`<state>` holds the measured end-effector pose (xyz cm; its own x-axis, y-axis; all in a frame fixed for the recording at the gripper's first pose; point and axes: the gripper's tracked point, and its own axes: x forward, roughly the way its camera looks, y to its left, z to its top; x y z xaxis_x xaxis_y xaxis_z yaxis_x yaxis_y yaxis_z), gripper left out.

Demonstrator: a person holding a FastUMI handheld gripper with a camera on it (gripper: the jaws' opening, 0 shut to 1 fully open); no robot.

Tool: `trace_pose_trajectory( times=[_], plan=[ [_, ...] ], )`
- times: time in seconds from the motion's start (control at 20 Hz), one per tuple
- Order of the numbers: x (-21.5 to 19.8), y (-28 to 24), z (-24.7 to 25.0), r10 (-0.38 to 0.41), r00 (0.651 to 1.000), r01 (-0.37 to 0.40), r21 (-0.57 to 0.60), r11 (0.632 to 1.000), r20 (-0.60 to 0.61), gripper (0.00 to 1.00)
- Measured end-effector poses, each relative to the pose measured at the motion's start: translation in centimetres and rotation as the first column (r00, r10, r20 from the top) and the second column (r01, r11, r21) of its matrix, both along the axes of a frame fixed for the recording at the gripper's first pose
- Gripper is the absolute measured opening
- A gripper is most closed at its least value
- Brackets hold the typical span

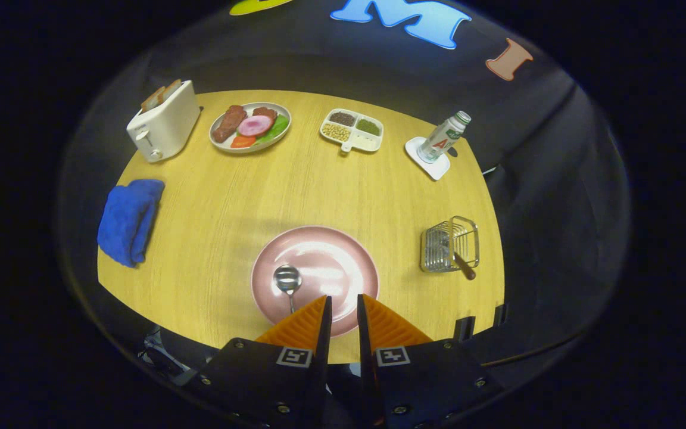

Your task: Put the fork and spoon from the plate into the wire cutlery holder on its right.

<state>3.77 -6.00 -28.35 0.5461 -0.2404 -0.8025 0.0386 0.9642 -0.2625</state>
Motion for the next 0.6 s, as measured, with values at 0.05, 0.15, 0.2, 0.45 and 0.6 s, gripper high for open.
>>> trace_pose_trajectory(
  times=[0.05, 0.15, 0.2, 0.45, 0.6],
  plan=[
    [-0.8, 0.5, -0.8, 0.011, 1.000, -0.011, -0.011, 1.000, -0.012, 0.25],
    [-2.4, 1.6, -2.6, 0.042, 0.998, -0.043, -0.027, 0.999, -0.041, 0.24],
    [-2.9, 2.0, -3.5, 0.056, 0.997, -0.058, -0.034, 0.998, -0.054, 0.25],
    [-5.5, 2.9, -7.3, 0.088, 0.990, -0.094, -0.051, 0.994, -0.107, 0.25],
    [-6.0, 2.1, -8.5, 0.080, 0.990, -0.090, -0.086, 0.992, -0.115, 0.25]
  ],
)
